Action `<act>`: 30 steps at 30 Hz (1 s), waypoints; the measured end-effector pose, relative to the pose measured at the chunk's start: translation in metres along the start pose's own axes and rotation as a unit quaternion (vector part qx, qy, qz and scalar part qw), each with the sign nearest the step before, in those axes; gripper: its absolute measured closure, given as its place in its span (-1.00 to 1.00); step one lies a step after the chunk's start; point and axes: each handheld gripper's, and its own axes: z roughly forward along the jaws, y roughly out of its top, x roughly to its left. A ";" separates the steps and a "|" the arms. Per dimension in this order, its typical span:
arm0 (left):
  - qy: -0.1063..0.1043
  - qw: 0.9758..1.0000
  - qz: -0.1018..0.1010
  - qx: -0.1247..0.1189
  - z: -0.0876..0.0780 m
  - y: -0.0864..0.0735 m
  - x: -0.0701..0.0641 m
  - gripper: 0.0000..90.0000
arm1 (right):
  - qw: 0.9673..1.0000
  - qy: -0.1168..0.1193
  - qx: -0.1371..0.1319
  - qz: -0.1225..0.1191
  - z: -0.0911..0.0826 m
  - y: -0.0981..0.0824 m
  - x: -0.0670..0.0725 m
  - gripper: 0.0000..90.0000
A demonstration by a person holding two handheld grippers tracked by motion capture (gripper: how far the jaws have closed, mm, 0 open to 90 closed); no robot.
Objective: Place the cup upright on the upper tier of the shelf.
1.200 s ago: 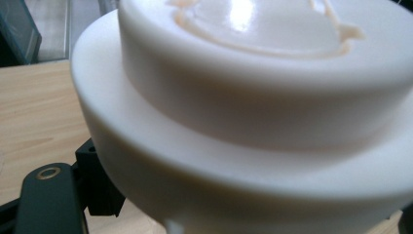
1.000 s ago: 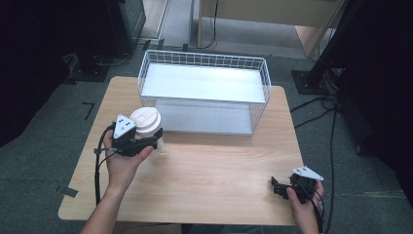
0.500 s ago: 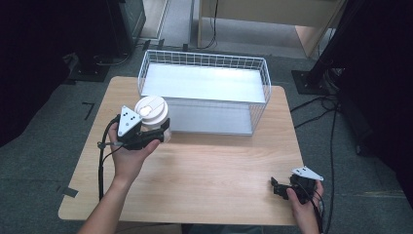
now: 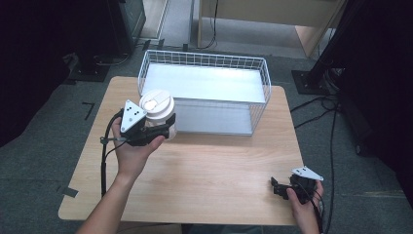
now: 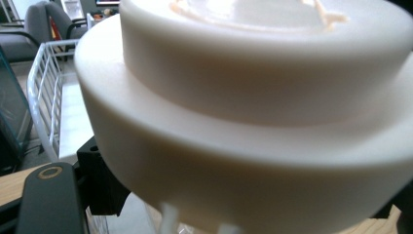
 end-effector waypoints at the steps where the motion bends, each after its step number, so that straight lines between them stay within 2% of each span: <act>1: 0.000 1.000 0.000 -0.002 0.000 0.002 -0.001 -0.65 | 1.000 0.000 0.000 0.000 0.000 0.000 0.000 -1.00; 8: 0.002 1.000 0.006 -0.011 0.001 0.017 -0.002 -0.65 | 1.000 0.000 0.000 0.000 0.000 0.000 0.000 -1.00; 11: 0.002 1.000 0.014 -0.012 0.004 0.025 -0.002 -0.65 | 1.000 0.000 0.000 0.000 0.000 0.000 0.000 -1.00; 16: 0.002 1.000 0.017 -0.016 0.011 0.037 0.000 -0.65 | 1.000 0.000 0.000 0.000 0.000 0.000 0.000 -1.00; 30: 0.005 1.000 0.004 -0.026 0.029 0.066 0.011 -0.65 | 1.000 0.001 0.000 0.000 0.000 0.000 0.000 -1.00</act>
